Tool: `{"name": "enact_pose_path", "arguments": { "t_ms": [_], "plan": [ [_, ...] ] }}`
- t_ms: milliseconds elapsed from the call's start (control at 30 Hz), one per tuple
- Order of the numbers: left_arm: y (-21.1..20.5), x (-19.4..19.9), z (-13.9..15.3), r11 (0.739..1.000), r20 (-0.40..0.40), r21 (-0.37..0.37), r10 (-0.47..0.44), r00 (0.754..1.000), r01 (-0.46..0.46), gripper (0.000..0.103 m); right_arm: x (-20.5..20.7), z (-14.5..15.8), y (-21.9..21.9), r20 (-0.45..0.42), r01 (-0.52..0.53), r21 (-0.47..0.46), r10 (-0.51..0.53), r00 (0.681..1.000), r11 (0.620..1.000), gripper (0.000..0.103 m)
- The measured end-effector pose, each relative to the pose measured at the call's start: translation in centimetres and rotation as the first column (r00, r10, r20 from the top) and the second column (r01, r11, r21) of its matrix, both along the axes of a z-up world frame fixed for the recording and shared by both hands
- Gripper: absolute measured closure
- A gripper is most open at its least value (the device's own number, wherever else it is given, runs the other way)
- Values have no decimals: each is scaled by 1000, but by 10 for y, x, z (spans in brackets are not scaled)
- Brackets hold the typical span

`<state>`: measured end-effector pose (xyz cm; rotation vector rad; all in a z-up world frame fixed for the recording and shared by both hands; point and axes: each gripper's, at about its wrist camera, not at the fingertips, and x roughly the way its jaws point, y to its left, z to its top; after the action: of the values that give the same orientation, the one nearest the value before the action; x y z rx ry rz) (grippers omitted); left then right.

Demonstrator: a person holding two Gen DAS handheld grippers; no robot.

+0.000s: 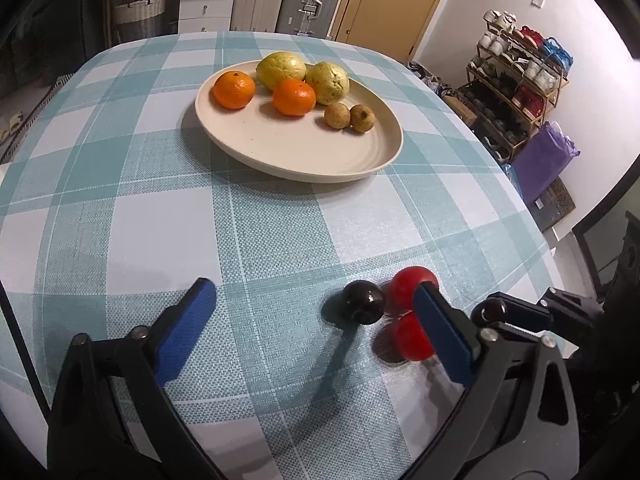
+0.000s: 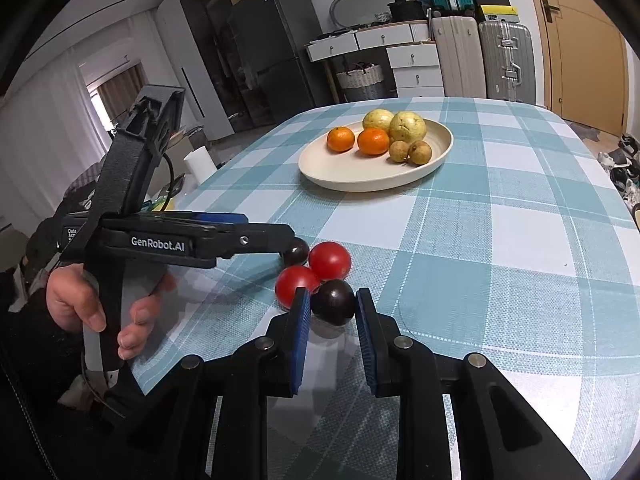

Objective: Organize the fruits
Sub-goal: 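Close the left tool on the other dark plum while the right tool holds its plum, then carry both plums onto the plate and open both tools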

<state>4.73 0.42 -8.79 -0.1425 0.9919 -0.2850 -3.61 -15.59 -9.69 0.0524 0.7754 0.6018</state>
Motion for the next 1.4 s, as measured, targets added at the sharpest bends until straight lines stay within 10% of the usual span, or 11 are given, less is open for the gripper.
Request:
{"name": "enact_pose_path", "arguments": {
  "t_ms": [467, 1400],
  "plan": [
    [-8, 5, -9, 986, -54, -138, -104, 993, 96, 79, -3, 3, -2, 10, -13, 17, 12, 1000, 1000, 80],
    [51, 65, 47, 972, 41, -236, 5, 999, 5, 80, 91, 33, 24, 39, -32, 57, 30, 999, 998, 80]
  ]
}}
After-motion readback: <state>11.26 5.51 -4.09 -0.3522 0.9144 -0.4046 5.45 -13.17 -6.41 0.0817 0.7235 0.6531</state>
